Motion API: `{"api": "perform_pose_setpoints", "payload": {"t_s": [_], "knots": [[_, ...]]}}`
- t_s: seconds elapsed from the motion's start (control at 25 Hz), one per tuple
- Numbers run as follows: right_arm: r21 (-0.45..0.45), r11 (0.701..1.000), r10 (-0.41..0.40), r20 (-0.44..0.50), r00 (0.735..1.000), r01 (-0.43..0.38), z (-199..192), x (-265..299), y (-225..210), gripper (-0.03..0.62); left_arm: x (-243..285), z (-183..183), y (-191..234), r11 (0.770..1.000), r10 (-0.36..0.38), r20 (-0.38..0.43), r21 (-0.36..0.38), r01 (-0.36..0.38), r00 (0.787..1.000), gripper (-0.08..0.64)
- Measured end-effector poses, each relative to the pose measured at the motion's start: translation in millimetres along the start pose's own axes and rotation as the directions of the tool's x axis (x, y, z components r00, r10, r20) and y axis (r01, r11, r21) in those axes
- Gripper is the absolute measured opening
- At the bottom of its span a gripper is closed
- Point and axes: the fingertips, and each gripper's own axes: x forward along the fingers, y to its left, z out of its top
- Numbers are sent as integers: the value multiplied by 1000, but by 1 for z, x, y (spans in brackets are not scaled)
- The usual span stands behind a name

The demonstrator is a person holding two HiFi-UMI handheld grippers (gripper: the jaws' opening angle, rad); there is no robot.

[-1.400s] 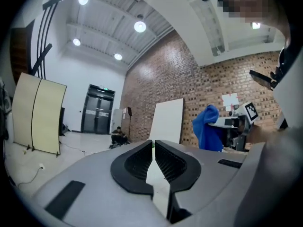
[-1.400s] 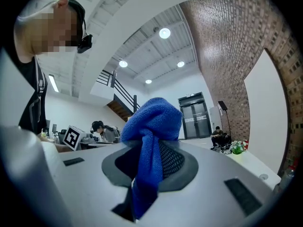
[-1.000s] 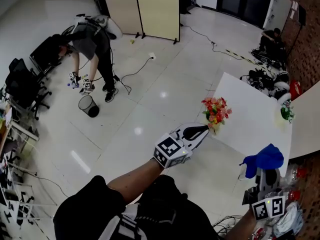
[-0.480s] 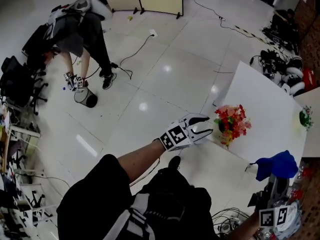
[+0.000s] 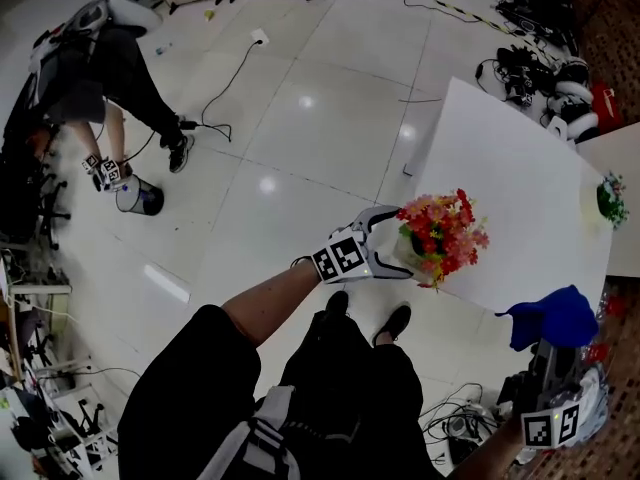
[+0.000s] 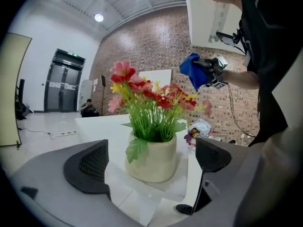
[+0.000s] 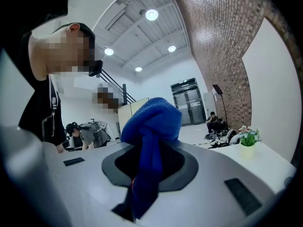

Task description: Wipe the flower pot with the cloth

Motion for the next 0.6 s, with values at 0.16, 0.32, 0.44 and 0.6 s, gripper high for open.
{"api": "perform_pose_setpoints", "payload": {"t_s": [0.16,0.32,0.44,0.6], "knots": [[-19,1000,6,-21,1000,-6,-16,1,-23,66,34,-11,-1,996,-53,-23,71,54,998,595],[-9,1000,21,-41,999,-21,-40,3,-36,66,56,-26,-2,994,-64,-29,90,66,998,595],[2,999,44,-54,998,-44,-56,10,-46,66,68,-26,1,992,-59,-13,107,60,998,595],[13,998,67,-67,996,-66,-69,19,-56,66,82,-28,5,989,-75,-11,130,76,997,595]]}}
